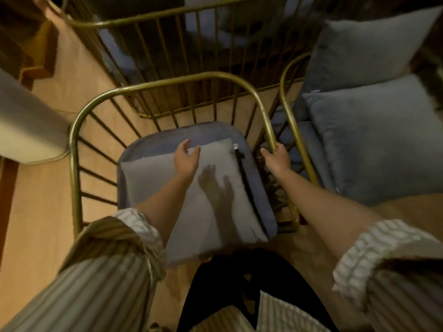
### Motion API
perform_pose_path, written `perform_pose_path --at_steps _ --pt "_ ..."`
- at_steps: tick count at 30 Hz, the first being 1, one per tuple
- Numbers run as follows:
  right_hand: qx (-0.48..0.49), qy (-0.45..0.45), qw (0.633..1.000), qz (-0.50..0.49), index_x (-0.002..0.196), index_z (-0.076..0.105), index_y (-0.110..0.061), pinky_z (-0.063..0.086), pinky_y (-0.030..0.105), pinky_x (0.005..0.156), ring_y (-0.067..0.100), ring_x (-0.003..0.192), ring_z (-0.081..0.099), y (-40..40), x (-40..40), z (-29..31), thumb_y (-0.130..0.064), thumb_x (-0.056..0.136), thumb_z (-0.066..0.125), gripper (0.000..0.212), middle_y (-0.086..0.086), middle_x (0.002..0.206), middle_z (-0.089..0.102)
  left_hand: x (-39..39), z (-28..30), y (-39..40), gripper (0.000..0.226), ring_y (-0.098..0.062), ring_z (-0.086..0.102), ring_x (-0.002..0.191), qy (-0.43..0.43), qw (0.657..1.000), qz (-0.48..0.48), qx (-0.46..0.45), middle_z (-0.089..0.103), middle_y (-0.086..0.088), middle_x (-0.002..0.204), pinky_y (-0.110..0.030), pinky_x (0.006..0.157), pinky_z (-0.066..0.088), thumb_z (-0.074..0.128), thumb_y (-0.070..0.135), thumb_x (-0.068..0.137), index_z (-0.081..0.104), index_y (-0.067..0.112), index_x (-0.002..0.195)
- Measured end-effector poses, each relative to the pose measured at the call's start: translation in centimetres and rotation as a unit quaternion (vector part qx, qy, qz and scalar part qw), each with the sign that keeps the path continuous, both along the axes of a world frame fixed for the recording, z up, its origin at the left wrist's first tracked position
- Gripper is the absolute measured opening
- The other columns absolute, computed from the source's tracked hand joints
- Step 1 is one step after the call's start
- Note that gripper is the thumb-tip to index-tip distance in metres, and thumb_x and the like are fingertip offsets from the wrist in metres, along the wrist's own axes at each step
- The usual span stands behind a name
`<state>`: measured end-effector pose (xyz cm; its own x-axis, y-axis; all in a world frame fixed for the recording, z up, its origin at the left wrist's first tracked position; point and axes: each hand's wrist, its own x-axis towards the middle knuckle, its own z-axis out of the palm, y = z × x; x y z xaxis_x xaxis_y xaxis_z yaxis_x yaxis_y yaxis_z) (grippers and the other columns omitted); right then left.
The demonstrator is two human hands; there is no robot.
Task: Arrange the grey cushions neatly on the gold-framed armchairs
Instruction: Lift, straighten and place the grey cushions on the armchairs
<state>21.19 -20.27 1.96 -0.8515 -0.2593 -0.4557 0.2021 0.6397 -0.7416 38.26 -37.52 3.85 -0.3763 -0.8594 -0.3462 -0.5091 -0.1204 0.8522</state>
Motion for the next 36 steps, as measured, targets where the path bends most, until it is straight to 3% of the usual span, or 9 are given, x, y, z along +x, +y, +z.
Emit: perform_pose_path --at_steps 8,11,13,17,20,22,26,29,36 --pt "0.019 0.073 0.993 -0.092 0.147 0.038 -0.003 0.037 0.038 0.112 0.032 0.136 0.047 12.4 -8.8 4.0 -0.024 0.093 0.065 0.064 0.018 0.148 0.049 -14.1 3.2 9.0 0.038 -0.029 0.059 0.117 0.050 0.977 -0.185 0.097 0.063 -0.017 0.123 -0.023 0.089 0.051 0.061 0.009 0.095 0.055 -0.004 0.131" --pt "0.050 0.081 0.984 -0.150 0.147 0.039 -0.002 0.038 0.040 0.111 0.033 0.136 0.047 18.6 -12.7 4.1 -0.024 0.094 0.063 0.062 0.020 0.149 0.048 -19.3 2.7 13.5 0.042 -0.028 0.060 0.118 0.038 0.962 -0.245 0.112 0.063 -0.017 0.126 -0.025 0.091 0.048 0.063 0.013 0.095 0.055 -0.001 0.134" --pt "0.083 0.089 0.978 -0.169 0.147 0.041 -0.005 0.039 0.044 0.111 0.034 0.136 0.047 22.2 -15.0 3.7 -0.026 0.094 0.062 0.061 0.019 0.148 0.048 -22.2 2.2 16.0 0.052 -0.023 0.058 0.110 0.031 0.955 -0.262 0.132 0.060 -0.014 0.119 -0.018 0.078 0.048 0.064 0.014 0.094 0.047 0.000 0.141" --pt "0.162 0.148 0.963 -0.158 0.143 0.046 -0.011 0.037 0.050 0.112 0.036 0.133 0.048 28.2 -20.4 3.5 -0.032 0.095 0.058 0.054 0.016 0.143 0.055 -28.5 1.4 21.0 0.071 -0.032 0.055 0.125 0.039 0.953 -0.233 0.193 0.054 -0.019 0.139 -0.032 0.102 0.044 0.066 0.010 0.092 0.026 -0.002 0.150" --pt "0.197 0.190 0.953 -0.133 0.141 0.049 -0.012 0.034 0.053 0.113 0.034 0.134 0.047 31.2 -24.9 3.3 -0.036 0.096 0.056 0.051 0.013 0.143 0.053 -32.6 -0.3 23.3 0.055 -0.032 0.057 0.123 0.067 0.950 -0.222 0.210 0.058 -0.018 0.134 -0.037 0.101 0.047 0.066 0.003 0.090 0.043 -0.010 0.138" --pt "0.201 0.185 0.954 -0.123 0.141 0.048 -0.012 0.034 0.054 0.113 0.034 0.134 0.046 33.1 -28.6 2.8 -0.038 0.096 0.056 0.053 0.013 0.144 0.052 -35.4 -3.1 24.4 0.069 -0.035 0.060 0.123 0.060 0.953 -0.208 0.212 0.062 -0.018 0.133 -0.046 0.104 0.048 0.080 0.026 0.078 0.052 -0.003 0.135" --pt "0.197 0.108 0.971 -0.079 0.146 0.041 -0.014 0.035 0.053 0.112 0.035 0.138 0.042 36.6 -35.2 1.1 -0.062 0.086 0.058 0.079 0.013 0.149 0.047 -38.4 -7.0 25.3 0.130 -0.034 0.049 0.133 0.004 0.958 -0.150 0.243 0.049 -0.010 0.149 -0.051 0.109 0.042 0.080 0.076 0.045 0.033 0.020 0.152" --pt "0.206 0.022 0.978 -0.005 0.151 0.030 -0.026 0.035 0.057 0.112 0.034 0.141 0.040 37.7 -39.2 -0.4 -0.094 0.063 0.048 0.113 0.005 0.156 0.040 -38.9 -3.2 26.1 0.123 -0.036 0.035 0.142 -0.024 0.959 -0.121 0.254 0.032 -0.007 0.159 -0.055 0.115 0.032 0.083 0.059 0.063 0.009 0.028 0.157" --pt "0.120 -0.066 0.987 -0.079 0.150 0.030 -0.034 0.037 0.055 0.111 0.033 0.141 0.041 37.0 -44.1 -3.1 -0.100 0.031 0.060 0.139 0.000 0.156 0.041 -39.7 -3.2 25.8 0.117 -0.036 0.033 0.142 -0.021 0.953 -0.070 0.296 0.032 -0.005 0.159 -0.059 0.115 0.027 0.080 0.062 0.065 0.012 0.031 0.156"
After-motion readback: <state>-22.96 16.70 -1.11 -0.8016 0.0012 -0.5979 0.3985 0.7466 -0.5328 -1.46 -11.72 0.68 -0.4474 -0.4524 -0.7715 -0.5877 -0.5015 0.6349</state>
